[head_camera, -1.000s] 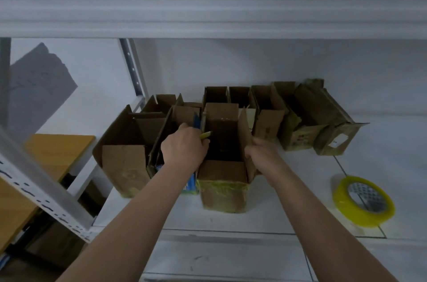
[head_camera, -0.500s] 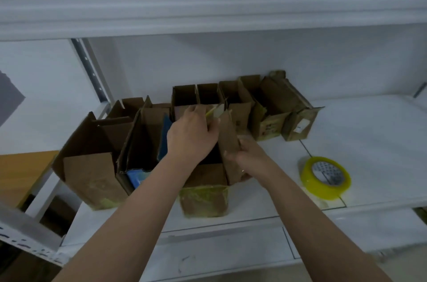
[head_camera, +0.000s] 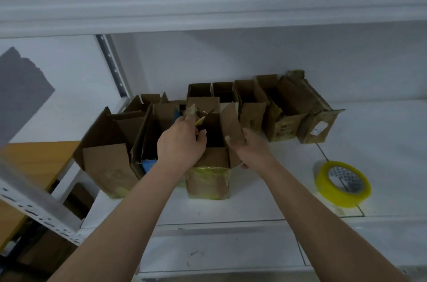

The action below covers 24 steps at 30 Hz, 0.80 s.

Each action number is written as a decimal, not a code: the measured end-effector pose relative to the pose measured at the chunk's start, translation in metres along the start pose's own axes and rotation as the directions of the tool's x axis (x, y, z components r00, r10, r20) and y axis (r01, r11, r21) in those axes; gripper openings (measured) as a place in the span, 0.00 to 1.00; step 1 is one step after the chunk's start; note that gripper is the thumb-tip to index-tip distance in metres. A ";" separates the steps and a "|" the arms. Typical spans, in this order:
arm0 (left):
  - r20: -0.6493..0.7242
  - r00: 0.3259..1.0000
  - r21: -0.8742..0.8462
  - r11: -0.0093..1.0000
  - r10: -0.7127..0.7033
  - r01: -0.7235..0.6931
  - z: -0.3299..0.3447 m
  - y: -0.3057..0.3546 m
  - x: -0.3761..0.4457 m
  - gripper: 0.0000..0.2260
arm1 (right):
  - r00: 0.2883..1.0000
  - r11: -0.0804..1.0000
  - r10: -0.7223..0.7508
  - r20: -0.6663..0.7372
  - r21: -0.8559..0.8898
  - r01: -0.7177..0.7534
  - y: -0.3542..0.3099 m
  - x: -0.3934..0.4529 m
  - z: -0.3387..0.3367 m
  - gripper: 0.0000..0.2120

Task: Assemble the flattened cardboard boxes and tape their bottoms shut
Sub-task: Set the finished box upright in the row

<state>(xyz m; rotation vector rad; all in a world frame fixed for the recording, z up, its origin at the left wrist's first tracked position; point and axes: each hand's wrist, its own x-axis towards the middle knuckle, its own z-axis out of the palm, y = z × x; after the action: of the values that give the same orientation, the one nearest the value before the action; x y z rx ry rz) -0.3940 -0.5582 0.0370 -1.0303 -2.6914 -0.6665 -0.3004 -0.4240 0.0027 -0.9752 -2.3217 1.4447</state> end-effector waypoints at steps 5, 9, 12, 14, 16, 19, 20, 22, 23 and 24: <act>-0.007 0.995 -0.032 0.994 0.104 -0.104 0.011 0.031 0.000 0.11 | 0.993 0.994 -0.033 -0.116 -0.110 0.020 0.016 0.000 -0.030 0.24; 0.025 0.977 -0.168 0.964 0.212 -0.205 0.032 0.075 -0.003 0.11 | 0.957 0.885 -0.144 -0.251 -0.465 0.011 0.045 -0.013 -0.069 0.13; 0.108 0.942 -0.186 0.937 0.318 -0.296 0.060 0.107 -0.010 0.12 | 0.933 0.769 -0.148 -0.327 -0.632 -0.100 0.076 -0.023 -0.094 0.17; 0.182 0.923 -0.173 0.935 0.339 -0.310 0.084 0.124 -0.017 0.13 | 0.934 0.712 -0.158 -0.320 -0.693 -0.117 0.098 -0.028 -0.105 0.17; 0.267 0.903 -0.117 0.941 0.337 -0.317 0.112 0.134 -0.022 0.13 | 0.948 0.608 -0.149 -0.280 -0.782 -0.135 0.118 -0.033 -0.113 0.17; 0.442 0.852 -0.023 0.953 0.281 -0.302 0.153 0.137 -0.025 0.13 | 0.973 0.484 -0.096 -0.210 -0.864 -0.139 0.142 -0.039 -0.120 0.17; 0.499 0.830 -0.002 0.958 0.250 -0.288 0.164 0.137 -0.025 0.14 | 0.979 0.460 -0.069 -0.193 -0.877 -0.140 0.149 -0.039 -0.120 0.18; 0.570 0.796 0.050 0.958 0.204 -0.281 0.183 0.137 -0.026 0.17 | 0.985 0.435 -0.026 -0.172 -0.889 -0.144 0.163 -0.038 -0.121 0.20; 0.588 0.787 0.076 0.955 0.188 -0.285 0.191 0.137 -0.026 0.18 | 0.987 0.429 -0.012 -0.161 -0.892 -0.140 0.168 -0.038 -0.121 0.20; 0.603 0.779 0.103 0.951 0.174 -0.292 0.198 0.138 -0.027 0.19 | 0.989 0.423 -0.003 -0.148 -0.897 -0.133 0.172 -0.037 -0.121 0.21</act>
<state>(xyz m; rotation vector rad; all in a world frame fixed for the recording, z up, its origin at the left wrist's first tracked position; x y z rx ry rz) -0.2836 -0.3901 -0.0990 -1.7131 -2.9449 -0.0177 -0.1386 -0.3132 -0.0825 -1.3165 -2.9551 -0.0865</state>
